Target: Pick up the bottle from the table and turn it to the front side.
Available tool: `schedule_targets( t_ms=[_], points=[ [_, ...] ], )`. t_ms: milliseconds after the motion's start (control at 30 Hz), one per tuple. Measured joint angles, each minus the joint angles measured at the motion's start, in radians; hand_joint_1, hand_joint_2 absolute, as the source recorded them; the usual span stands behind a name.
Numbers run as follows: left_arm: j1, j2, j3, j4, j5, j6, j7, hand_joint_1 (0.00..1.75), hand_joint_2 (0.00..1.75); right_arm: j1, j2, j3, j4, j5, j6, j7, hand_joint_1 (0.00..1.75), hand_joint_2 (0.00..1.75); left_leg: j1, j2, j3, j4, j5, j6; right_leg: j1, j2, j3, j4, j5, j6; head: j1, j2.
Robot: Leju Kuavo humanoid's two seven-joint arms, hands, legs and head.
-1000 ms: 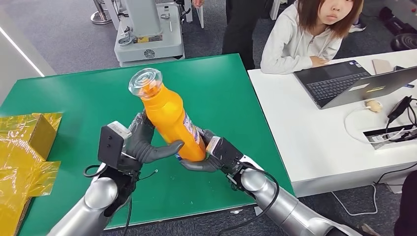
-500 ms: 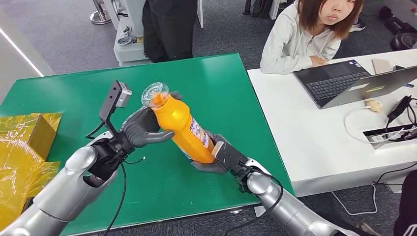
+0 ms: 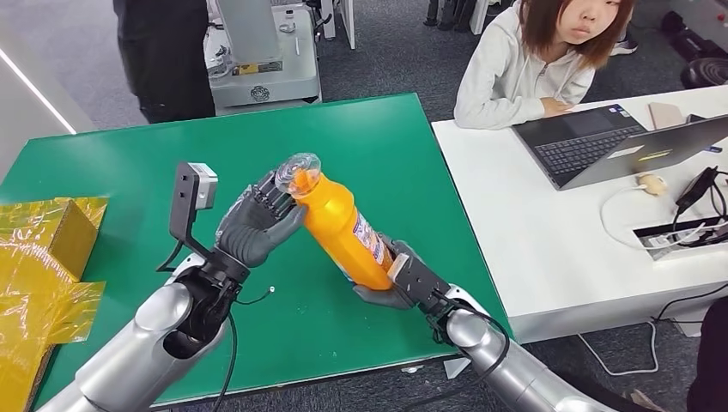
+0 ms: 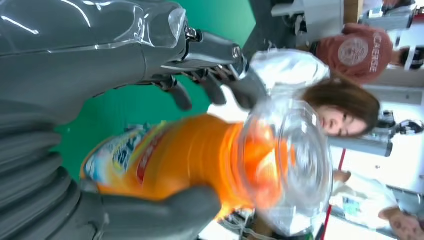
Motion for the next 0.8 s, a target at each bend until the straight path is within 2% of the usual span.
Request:
schedule_targets(
  t_ms=[233, 267, 367, 400, 800],
  points=[
    [0.029, -0.016, -0.010, -0.029, 0.022, 0.011, 0.009, 1.40, 1.75, 0.017, -0.006, -0.008, -0.023, 0.016, -0.013, 0.012, 1.75, 1.75, 0.000, 0.000, 0.000, 0.000, 0.000, 0.000, 0.000, 0.000, 0.000, 0.000, 0.000, 0.000, 0.000, 0.000],
    [0.032, -0.018, -0.010, -0.031, 0.023, 0.011, 0.011, 1.25, 1.75, 0.019, -0.006, -0.009, -0.026, 0.019, -0.013, 0.015, 1.75, 1.75, 0.000, 0.000, 0.000, 0.000, 0.000, 0.000, 0.000, 0.000, 0.000, 0.000, 0.000, 0.000, 0.000, 0.000],
    [0.037, -0.023, -0.011, -0.038, 0.026, 0.013, 0.014, 0.19, 1.75, 0.028, -0.006, -0.013, -0.038, 0.021, -0.013, 0.018, 1.75, 1.75, 0.000, 0.000, 0.000, 0.000, 0.000, 0.000, 0.000, 0.000, 0.000, 0.000, 0.000, 0.000, 0.000, 0.000],
    [0.040, -0.026, -0.013, -0.041, 0.025, 0.015, 0.015, 0.00, 1.75, 0.030, -0.006, -0.015, -0.042, 0.020, -0.013, 0.019, 1.75, 1.75, 0.000, 0.000, 0.000, 0.000, 0.000, 0.000, 0.000, 0.000, 0.000, 0.000, 0.000, 0.000, 0.000, 0.000],
    [0.085, -0.049, -0.037, -0.078, -0.063, 0.075, -0.004, 0.00, 1.75, 0.058, -0.006, -0.027, -0.082, 0.037, -0.012, 0.032, 1.75, 1.75, 0.000, 0.000, 0.000, 0.000, 0.000, 0.000, 0.000, 0.000, 0.000, 0.000, 0.000, 0.000, 0.000, 0.000]
  ],
)
